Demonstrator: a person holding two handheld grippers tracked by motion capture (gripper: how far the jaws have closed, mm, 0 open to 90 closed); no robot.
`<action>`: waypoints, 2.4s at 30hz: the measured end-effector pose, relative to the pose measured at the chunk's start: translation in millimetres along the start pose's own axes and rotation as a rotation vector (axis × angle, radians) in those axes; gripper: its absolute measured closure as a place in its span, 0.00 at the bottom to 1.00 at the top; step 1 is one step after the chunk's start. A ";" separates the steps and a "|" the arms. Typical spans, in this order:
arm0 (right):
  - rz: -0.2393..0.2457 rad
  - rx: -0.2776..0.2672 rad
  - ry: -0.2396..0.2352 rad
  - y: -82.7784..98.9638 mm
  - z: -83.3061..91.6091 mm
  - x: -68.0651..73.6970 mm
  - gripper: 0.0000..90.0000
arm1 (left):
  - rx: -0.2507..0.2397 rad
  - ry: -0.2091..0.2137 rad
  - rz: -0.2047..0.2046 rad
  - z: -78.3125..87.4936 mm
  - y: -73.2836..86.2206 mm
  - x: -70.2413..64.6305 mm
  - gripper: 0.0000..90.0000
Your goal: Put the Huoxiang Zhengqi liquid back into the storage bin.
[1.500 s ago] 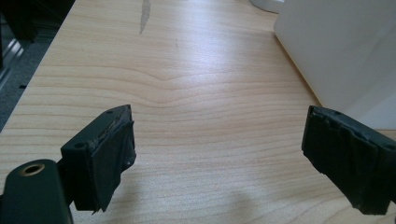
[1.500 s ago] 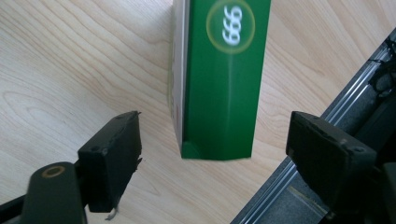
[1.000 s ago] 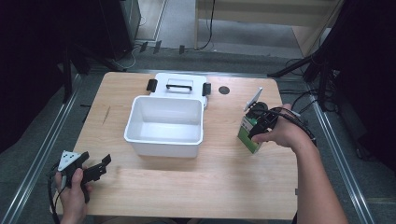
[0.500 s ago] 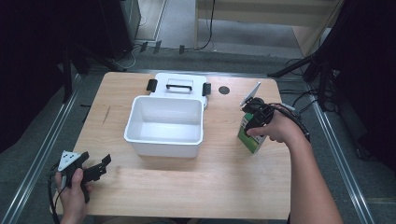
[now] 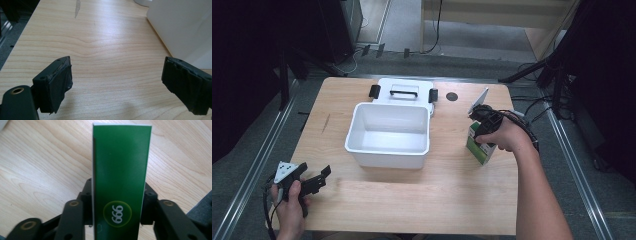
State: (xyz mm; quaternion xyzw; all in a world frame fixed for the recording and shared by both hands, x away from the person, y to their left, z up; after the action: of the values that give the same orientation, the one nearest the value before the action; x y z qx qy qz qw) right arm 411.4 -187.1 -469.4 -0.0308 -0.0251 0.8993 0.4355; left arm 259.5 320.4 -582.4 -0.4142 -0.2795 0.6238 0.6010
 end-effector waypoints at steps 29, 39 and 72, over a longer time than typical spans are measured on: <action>0.368 -0.120 0.004 -16.3 60.4 41.2 0.72 | 0.002 -0.003 0.001 -0.1 0.1 -0.1 0.12; 0.499 -0.116 0.016 -22.7 79.2 49.9 0.72 | 0.002 -0.001 0.001 -0.2 0.1 0.0 0.12; 0.872 -0.173 0.009 -49.2 130.9 78.3 0.72 | 0.006 0.000 0.003 -0.1 0.3 0.3 0.12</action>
State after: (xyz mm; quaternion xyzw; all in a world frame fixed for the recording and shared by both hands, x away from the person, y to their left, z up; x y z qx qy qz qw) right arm 391.3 -97.5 -338.1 -0.0788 -0.0828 0.9934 0.0116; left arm 259.5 320.6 -582.7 -0.4129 -0.2771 0.6254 0.6013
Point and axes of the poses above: each handheld gripper's, and its own axes: z roughly backward along the jaws, y roughly out of its underside, x roughly to its left, the point moved 6 cm from there along -z, roughly forward along the jaws, and after that the axes turned 2 degrees about -y, right-handed, at the moved point
